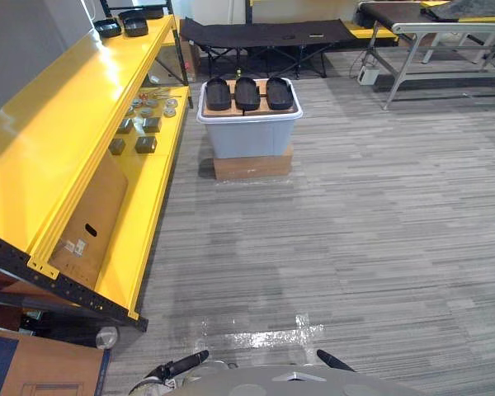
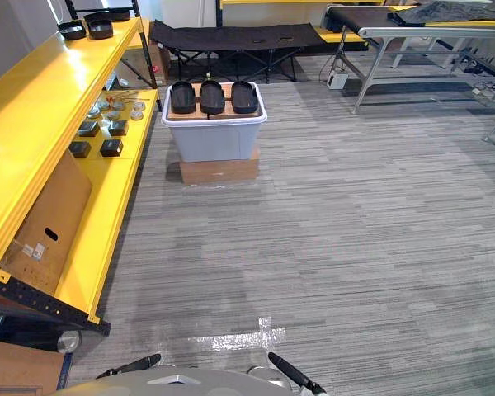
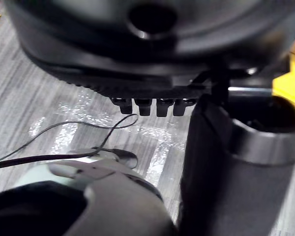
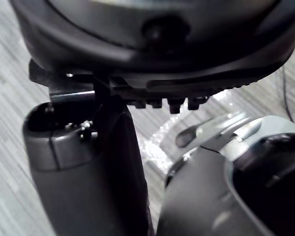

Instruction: Walk over and take three plastic housings, then place them on the shelf

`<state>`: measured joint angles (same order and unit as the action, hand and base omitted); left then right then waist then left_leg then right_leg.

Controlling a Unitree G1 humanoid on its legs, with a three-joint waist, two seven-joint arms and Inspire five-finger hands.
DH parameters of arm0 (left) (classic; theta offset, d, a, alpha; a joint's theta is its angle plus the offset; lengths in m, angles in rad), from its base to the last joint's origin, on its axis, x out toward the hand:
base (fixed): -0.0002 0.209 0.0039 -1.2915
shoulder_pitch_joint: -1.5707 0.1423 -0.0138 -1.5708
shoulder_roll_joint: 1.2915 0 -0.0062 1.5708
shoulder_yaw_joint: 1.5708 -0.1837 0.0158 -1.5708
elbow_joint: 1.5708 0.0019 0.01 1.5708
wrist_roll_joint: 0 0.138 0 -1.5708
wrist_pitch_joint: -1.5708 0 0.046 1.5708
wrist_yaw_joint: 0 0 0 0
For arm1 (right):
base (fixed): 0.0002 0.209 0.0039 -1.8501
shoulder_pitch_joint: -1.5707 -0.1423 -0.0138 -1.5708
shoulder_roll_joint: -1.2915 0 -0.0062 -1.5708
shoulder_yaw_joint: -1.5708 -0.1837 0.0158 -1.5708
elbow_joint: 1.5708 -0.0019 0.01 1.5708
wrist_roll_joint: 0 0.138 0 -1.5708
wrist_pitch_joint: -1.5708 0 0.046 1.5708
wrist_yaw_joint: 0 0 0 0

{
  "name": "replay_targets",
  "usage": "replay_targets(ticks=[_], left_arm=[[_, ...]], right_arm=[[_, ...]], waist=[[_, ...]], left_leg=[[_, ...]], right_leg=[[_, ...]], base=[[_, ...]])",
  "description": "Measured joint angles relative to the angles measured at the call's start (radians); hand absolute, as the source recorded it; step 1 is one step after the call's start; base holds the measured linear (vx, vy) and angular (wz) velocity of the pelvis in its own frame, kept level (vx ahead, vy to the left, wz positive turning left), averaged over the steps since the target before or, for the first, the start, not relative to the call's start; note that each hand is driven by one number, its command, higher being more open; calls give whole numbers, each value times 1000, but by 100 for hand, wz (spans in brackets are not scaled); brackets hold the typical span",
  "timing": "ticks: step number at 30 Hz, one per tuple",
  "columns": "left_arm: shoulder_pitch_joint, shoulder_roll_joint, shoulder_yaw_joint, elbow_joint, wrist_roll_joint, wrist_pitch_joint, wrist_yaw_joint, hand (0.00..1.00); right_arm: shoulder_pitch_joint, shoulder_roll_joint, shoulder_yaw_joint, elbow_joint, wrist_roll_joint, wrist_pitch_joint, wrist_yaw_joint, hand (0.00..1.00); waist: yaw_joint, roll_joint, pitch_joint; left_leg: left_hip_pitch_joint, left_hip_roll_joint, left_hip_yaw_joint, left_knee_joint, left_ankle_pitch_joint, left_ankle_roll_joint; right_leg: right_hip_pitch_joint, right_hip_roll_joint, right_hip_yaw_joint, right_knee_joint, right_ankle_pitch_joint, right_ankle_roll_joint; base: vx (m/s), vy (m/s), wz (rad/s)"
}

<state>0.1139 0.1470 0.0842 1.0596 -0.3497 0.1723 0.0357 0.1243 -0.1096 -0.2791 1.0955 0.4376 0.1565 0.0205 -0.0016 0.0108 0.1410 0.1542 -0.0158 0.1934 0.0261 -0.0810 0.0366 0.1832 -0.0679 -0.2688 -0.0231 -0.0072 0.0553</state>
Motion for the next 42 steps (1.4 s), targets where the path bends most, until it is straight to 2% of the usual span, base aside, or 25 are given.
replay_targets(ticks=[1, 8, 11, 15, 20, 30, 34, 37, 39, 40, 41, 42], left_arm=[[-6, -3, 0, -19, -28, -21, 11, 100], [-19, -38, -35, -159, -126, -61, 9, 100], [-28, -45, -36, -167, -130, -71, 8, 100], [-15, -50, -35, -197, -179, -111, 32, 100], [14, -58, -34, -254, -242, -173, 31, 100], [49, -69, -30, -319, -247, -175, 52, 100], [68, -69, -26, -319, -269, -171, 52, 100], [84, -76, -27, -320, -271, -163, 49, 100], [84, -80, -27, -321, -269, -147, 48, 100], [84, -80, -28, -322, -266, -138, 45, 100], [80, -80, -26, -328, -263, -132, 40, 100], [78, -80, -26, -334, -257, -130, 40, 100]], right_arm=[[-20, 8, 14, -12, 1, -26, -13, 100], [-86, 37, 57, -142, 3, -118, 1, 100], [-103, 37, 69, -169, 4, -139, 4, 100], [-96, 37, 93, -178, 19, -165, 9, 100], [-77, 37, 96, -201, 20, -169, 9, 100], [-50, 41, 106, -205, 59, -195, 9, 100], [-30, 70, 114, -206, 129, -208, 11, 100], [-26, 78, 120, -214, 128, -215, 11, 100], [-20, 78, 119, -233, 127, -218, 11, 100], [-19, 78, 119, -244, 125, -222, 11, 100], [-26, 74, 118, -248, 125, -228, 11, 100], [-37, 73, 116, -250, 127, -228, 11, 100]], waist=[[-1, -5, 3], [1, -19, 11], [2, -17, 12], [5, -18, 12], [3, -18, 12], [2, -21, 10], [13, -34, 2], [14, -35, 2], [16, -34, 5], [12, -42, 12], [8, -47, 19], [11, -34, 26]], left_leg=[[11, -4, 6, -22, 8, 0], [22, -22, 10, -58, 22, 1], [29, -28, 15, -68, 26, -1], [29, -28, 15, -72, 26, 1], [31, -30, 11, -87, 38, 6], [34, -46, -3, -111, 64, 19], [32, -46, 6, -114, 65, 20], [30, -47, 22, -114, 59, 21], [25, -50, 27, -114, 52, 32], [22, -52, 37, -107, 41, 48], [0, -48, 41, -87, 27, 66], [-9, -40, 46, -70, 18, 73]], right_leg=[[-1, -2, 1, -2, 1, 2], [-7, -16, 0, -12, 13, 23], [-7, -21, 1, -12, 13, 23], [-9, -21, 1, -11, 13, 23], [-12, -21, -2, -9, 13, 23], [-21, -36, -18, 4, 13, 22], [-24, -37, -15, 4, 14, 21], [-34, -38, 0, 8, 12, 23], [-70, -49, 1, 64, -17, 27], [-110, -69, -1, 146, -54, 46], [-186, -87, -19, 287, -61, 37], [-236, -100, -30, 380, -58, 40]], base=[[29, 38, -7], [10, 46, -1], [-27, 35, -4], [-8, -1, 0], [-32, -9, 2], [-58, 5, 5], [-54, 2, -3], [-46, 15, -14], [-19, 44, -6], [-10, 61, -4], [-9, 53, -9], [3, 65, -12]])
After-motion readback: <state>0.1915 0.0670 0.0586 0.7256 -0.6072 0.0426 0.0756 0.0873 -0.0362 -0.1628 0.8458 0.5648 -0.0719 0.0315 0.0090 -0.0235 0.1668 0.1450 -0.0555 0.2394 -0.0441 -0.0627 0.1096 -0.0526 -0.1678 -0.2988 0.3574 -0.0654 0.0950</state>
